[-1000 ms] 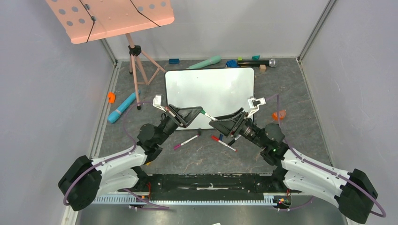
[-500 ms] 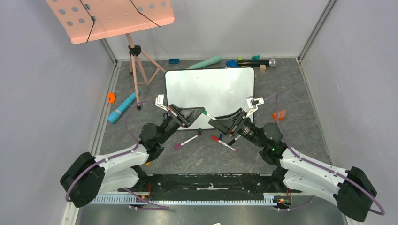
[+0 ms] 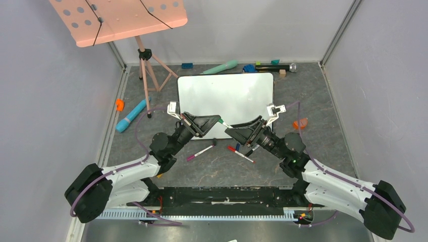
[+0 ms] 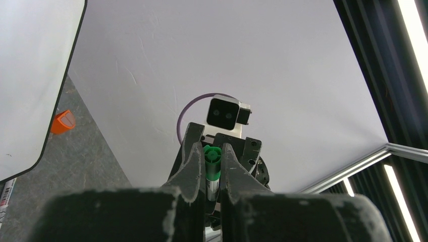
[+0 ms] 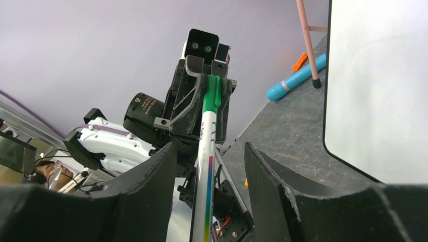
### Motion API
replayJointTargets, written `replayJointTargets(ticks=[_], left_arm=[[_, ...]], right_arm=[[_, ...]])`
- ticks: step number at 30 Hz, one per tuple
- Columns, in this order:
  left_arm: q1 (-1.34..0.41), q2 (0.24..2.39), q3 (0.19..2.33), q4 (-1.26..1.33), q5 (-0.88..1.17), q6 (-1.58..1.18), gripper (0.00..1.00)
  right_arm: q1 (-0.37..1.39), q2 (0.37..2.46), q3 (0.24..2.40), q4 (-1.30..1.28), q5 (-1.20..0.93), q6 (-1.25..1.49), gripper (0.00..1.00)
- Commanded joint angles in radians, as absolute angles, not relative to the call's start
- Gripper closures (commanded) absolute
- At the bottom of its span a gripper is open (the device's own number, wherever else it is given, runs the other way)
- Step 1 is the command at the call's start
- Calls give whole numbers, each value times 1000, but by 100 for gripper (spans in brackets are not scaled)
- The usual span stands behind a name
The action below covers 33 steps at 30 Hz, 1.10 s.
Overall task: Write a sentence on the whiteboard
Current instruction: Open the pen cap at the center of the board.
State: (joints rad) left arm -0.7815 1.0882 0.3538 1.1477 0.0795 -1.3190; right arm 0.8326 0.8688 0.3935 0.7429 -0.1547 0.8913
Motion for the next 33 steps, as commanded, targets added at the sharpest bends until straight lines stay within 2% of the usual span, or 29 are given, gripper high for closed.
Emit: replayJointTargets(ticks=[1, 5, 9, 17, 27, 33], left_arm=[[-792, 1062, 347, 1177, 63, -1286, 98], [-792, 1049, 348, 1163, 61, -1274, 98], [-792, 1012, 335, 1125, 39, -1248, 98], [-791, 936, 342, 1001, 18, -1197, 98], [-792, 1003, 350, 1069, 49, -1218, 98], [-791, 1005, 345, 1072, 47, -1217, 98]], right_arm=[[830, 853, 408, 752, -136, 880, 49], [829, 848, 396, 760, -132, 890, 54], [829, 825, 395, 731, -116, 873, 45], [828, 842, 413, 719, -147, 881, 43], [828, 891, 413, 814, -195, 927, 61], [828, 883, 422, 787, -185, 917, 65]])
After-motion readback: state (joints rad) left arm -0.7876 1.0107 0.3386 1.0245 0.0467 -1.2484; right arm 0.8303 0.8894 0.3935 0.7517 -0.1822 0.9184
